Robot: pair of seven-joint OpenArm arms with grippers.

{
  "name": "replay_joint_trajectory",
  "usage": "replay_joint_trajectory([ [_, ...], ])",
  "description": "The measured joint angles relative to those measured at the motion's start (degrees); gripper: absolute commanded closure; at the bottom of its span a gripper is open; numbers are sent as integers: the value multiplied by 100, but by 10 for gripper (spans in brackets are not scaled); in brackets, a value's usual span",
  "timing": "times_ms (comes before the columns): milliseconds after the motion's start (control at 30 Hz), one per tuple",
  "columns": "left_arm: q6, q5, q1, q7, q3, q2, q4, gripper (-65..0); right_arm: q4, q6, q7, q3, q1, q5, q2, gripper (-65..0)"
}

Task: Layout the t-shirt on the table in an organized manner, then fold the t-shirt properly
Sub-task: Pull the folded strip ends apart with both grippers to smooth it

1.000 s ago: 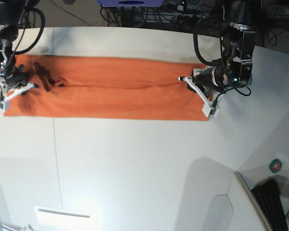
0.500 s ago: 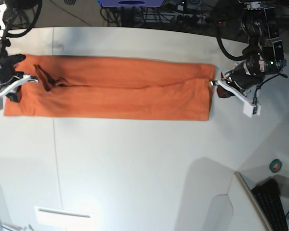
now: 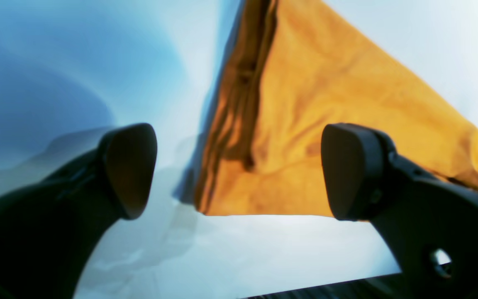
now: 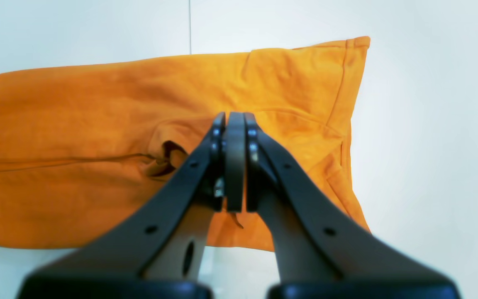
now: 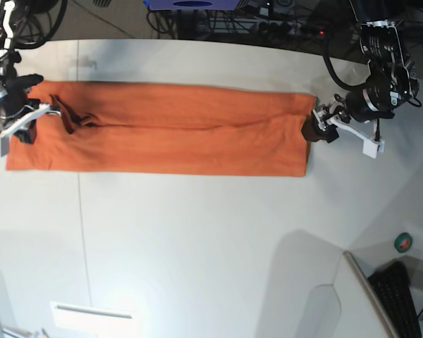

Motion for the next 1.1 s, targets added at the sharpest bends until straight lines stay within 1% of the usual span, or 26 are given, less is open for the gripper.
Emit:
replay_joint_trajectory([
  [200, -26, -28, -212, -17, 0, -15, -483, -594, 0, 0, -2, 0, -74, -2, 2, 0],
  [300, -68, -46, -234, -92, 313, -131, -577, -594, 0, 0, 2, 0, -70, 0, 4, 0],
  [400, -105, -111, -310, -151, 531, -118, -667, -592, 0, 0, 0, 0, -74, 0, -11, 0],
  [467, -109, -170, -304, -356, 623, -98, -737, -592, 0, 0, 2, 0, -72, 0, -7, 0],
  [567, -179, -225, -313, -960, 1051, -157, -931, -591, 0, 0, 2, 0, -74, 0, -2, 0],
  [600, -199, -251, -343, -1005, 1147, -175, -992, -587, 0, 0, 2, 0, -74, 0, -9, 0],
  [633, -254, -321, -369, -1054, 1204, -186, -1060, -564, 0, 0, 2, 0, -72, 0, -11, 0],
  [667, -256, -339, -389, -1075, 1200, -184, -1132, -523, 0, 0, 0, 0, -72, 0, -9, 0],
  [733, -256, -358, -391, -1110, 1176, -188, -1239, -410, 0, 0, 0, 2, -74, 0, 7, 0],
  [833, -234, -317, -365, -1058, 1174, -201, -1327, -197, 2, 0, 2, 4, -72, 2, -9, 0],
  [933, -175, -282, -323, -942, 1191, -249, -1344, 0, 2, 0, 0, 7, -72, 0, -7, 0],
  [1000, -192, -295, -323, -1021, 1172, -264, -1351, 0, 2, 0, 2, 7, -72, 0, -9, 0],
  [1100, -186, -90, -262, -1504, 1001, -302, -1368, 0, 2, 0, 0, 7, -72, 0, -7, 0],
])
